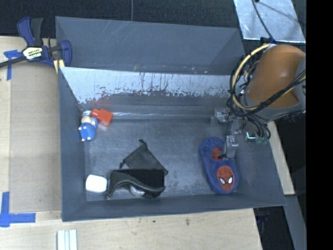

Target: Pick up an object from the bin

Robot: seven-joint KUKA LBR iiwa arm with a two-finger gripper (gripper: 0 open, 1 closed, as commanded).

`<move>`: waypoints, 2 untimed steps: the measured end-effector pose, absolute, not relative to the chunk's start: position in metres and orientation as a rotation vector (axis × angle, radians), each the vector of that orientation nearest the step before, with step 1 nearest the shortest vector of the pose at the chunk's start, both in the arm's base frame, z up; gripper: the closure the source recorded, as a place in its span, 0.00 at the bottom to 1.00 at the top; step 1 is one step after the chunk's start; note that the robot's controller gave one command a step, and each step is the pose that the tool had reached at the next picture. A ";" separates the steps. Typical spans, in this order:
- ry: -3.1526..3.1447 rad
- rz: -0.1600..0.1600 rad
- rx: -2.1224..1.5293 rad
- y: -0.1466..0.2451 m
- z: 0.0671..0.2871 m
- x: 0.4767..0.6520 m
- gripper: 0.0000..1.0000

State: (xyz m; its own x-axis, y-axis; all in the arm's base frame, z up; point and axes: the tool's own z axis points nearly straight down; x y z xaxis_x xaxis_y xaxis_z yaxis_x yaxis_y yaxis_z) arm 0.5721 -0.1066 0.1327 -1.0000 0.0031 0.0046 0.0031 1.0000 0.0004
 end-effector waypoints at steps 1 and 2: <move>-3.131 0.000 0.258 -0.104 0.070 0.596 0.00; -2.992 0.001 0.979 -0.090 0.071 0.599 0.00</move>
Offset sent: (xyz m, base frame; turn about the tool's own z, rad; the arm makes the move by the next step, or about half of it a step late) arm 0.0239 0.0031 -0.0627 -0.1679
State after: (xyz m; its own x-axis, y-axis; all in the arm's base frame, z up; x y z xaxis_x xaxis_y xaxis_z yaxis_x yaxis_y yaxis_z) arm 0.5989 -0.0901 0.0712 -0.8064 -0.5914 -0.0057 -0.5914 0.8064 -0.0028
